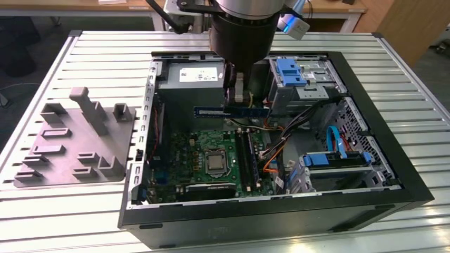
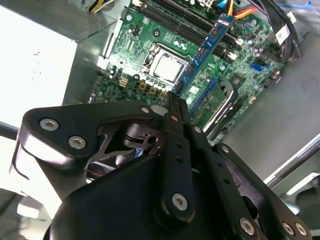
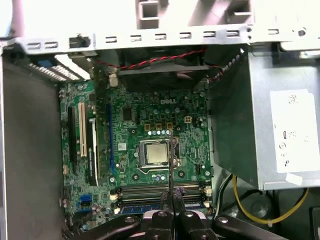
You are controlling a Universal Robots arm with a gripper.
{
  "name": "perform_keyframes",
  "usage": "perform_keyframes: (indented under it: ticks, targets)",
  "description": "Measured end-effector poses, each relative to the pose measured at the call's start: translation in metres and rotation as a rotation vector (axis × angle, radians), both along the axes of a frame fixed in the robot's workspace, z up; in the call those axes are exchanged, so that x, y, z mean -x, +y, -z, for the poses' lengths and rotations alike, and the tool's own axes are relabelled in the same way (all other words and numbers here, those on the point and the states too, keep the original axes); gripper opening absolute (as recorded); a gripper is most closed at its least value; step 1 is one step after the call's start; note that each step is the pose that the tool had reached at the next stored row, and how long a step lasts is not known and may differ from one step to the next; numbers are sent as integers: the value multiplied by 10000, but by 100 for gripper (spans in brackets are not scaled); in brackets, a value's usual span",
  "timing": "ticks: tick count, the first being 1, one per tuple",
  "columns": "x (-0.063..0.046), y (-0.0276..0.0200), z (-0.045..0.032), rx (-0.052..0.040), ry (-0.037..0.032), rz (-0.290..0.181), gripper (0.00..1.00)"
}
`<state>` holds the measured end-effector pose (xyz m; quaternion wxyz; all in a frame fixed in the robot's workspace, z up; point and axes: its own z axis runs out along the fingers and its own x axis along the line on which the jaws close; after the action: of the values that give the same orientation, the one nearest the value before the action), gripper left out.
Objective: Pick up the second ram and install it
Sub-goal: 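Insert the second ram into the second slot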
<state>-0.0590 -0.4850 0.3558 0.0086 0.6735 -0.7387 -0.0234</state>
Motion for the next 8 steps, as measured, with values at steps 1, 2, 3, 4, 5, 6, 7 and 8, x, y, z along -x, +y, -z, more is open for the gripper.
perform_keyframes:
  ticks: [1, 2, 3, 4, 5, 6, 7, 8]
  targets:
    - [0, 0, 2, 0, 0, 174, 12]
    - [0, 0, 4, 0, 0, 375, 12]
    - [0, 0, 6, 1, 0, 555, 12]
    - [0, 0, 8, 1, 0, 734, 12]
    - [0, 0, 10, 1, 0, 915, 12]
    - [0, 0, 12, 0, 0, 1095, 12]
    - [0, 0, 14, 0, 0, 1275, 12]
    - [0, 0, 16, 1, 0, 1455, 12]
